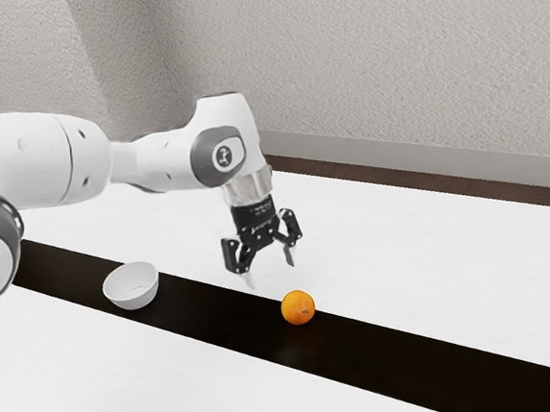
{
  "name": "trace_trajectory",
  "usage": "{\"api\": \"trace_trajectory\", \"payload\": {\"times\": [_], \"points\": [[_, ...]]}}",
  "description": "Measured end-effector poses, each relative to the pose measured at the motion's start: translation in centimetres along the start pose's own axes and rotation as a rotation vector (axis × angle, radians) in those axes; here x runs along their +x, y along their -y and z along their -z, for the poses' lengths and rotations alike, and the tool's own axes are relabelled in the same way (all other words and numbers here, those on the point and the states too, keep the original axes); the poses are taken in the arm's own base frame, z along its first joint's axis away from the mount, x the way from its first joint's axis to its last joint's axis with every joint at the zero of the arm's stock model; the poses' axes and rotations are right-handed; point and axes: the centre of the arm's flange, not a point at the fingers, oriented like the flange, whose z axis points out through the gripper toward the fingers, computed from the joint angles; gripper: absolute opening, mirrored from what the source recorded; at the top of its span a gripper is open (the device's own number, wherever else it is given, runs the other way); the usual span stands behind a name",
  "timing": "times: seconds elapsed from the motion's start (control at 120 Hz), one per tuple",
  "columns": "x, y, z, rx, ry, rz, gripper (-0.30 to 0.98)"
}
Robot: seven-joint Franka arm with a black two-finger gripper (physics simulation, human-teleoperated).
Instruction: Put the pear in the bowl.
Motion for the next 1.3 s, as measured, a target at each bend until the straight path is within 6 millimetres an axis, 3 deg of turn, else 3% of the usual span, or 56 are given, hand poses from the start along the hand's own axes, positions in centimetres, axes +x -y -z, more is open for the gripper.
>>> {"api": "trace_trajectory", "payload": {"times": [0.117, 0.3, 0.858, 1.3], "points": [[0.1, -1.0, -3.2, 0.015, 0.02, 0.074, 0.69], [-0.8, -2.7, -5.4, 0.001, 0.017, 0.131, 0.69], [-0.1, -4.0, -9.2, -0.035, -0.03, 0.152, 0.69], [0.0, -4.5, -10.6, -0.056, -0.035, 0.15, 0.69]]}}
